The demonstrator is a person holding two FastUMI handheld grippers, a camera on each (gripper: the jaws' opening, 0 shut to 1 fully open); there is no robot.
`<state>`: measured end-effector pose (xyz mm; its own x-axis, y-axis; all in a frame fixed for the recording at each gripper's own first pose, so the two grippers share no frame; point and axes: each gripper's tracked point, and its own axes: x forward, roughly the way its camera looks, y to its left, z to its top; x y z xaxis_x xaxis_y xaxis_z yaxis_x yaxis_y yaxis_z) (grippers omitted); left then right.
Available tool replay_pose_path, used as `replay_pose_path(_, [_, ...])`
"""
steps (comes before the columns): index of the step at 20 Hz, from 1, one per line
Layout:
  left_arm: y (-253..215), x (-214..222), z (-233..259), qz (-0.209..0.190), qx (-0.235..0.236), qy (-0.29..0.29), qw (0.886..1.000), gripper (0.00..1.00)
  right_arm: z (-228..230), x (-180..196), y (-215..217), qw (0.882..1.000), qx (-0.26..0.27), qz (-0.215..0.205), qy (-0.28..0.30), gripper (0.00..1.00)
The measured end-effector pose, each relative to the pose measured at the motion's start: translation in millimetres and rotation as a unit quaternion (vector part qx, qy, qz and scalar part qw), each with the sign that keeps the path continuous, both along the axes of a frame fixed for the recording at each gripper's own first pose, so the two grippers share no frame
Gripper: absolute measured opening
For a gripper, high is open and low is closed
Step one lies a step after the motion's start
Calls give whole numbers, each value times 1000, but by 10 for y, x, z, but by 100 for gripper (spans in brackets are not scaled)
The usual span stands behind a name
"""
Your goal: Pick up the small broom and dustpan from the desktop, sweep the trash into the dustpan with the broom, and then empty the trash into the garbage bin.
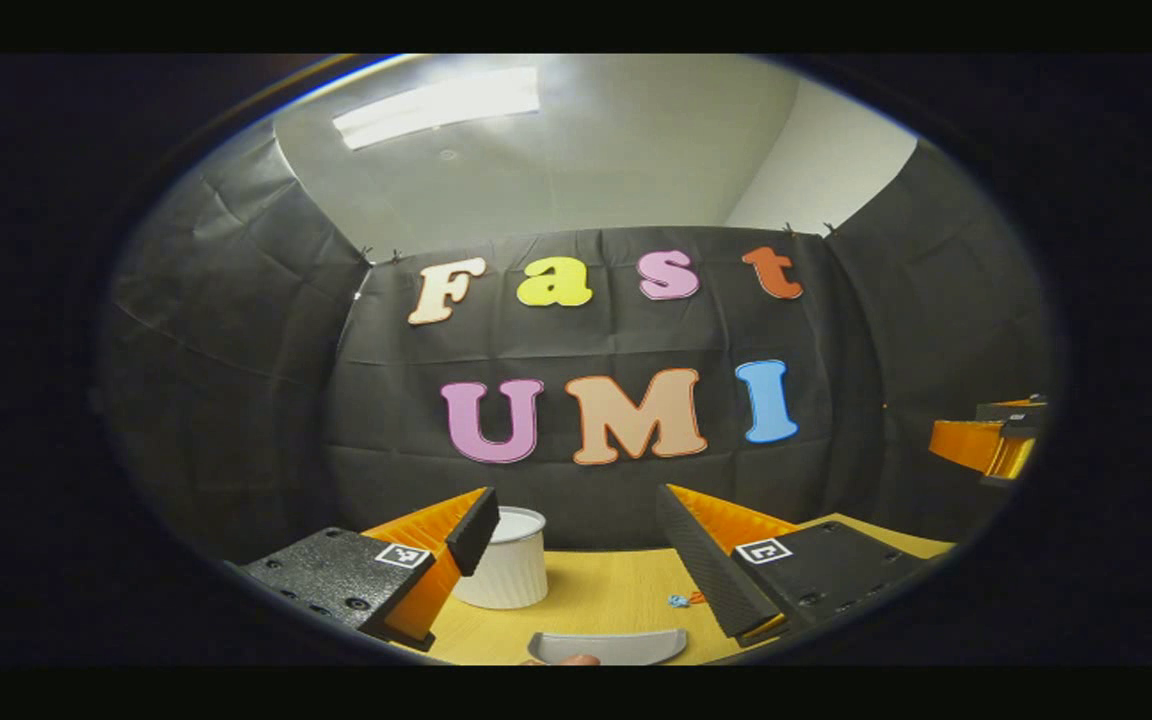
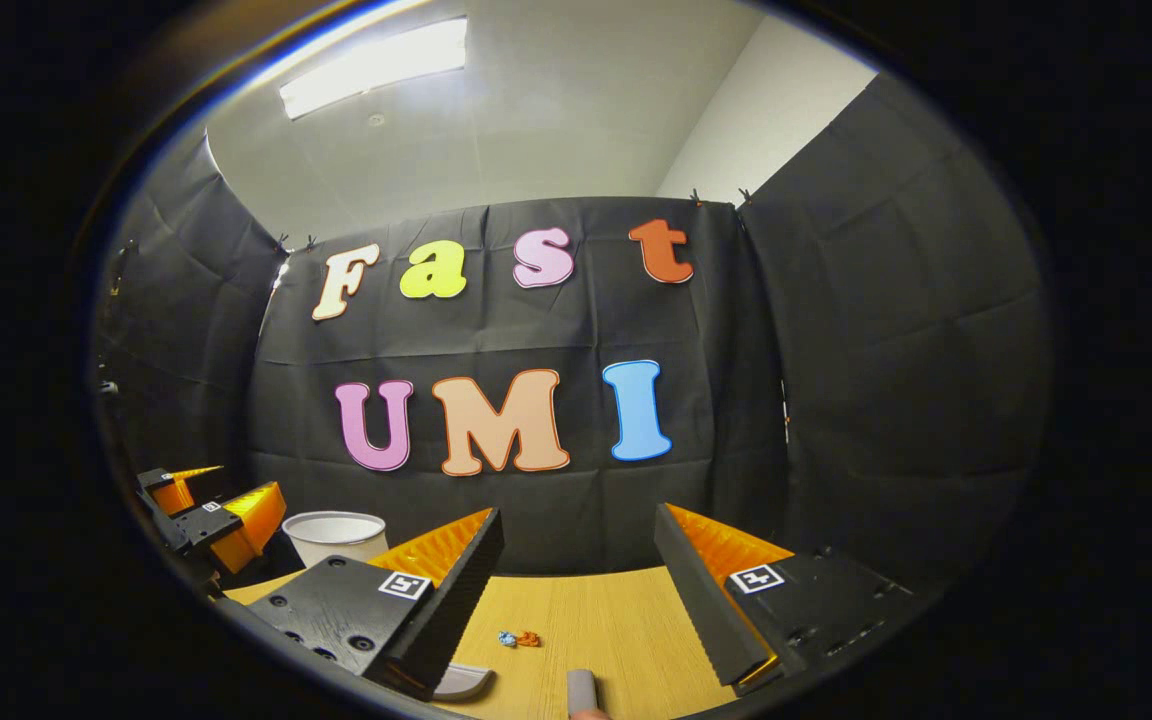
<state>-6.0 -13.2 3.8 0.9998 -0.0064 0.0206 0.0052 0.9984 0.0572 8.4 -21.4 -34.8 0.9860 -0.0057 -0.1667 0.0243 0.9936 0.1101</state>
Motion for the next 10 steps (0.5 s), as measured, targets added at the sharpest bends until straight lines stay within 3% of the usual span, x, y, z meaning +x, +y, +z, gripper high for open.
replay_pose_path(1, [6,-1,5,1,0,0,1000,95,2,11,-1,1000,1,1,2,92])
replay_pose_path(3, [-1,-14,-12,2,0,3,1000,99,7,7,-4,1000,0,2,4,92])
replay_pose_path(4, [-11,-13,-18,2,-1,4,1000,94,17,3,-10,1000,-1,3,4,92])
replay_pose_path(10, [-54,-40,-36,1,-1,9,1000,95,1,-17,-15,1000,-3,12,12,92])
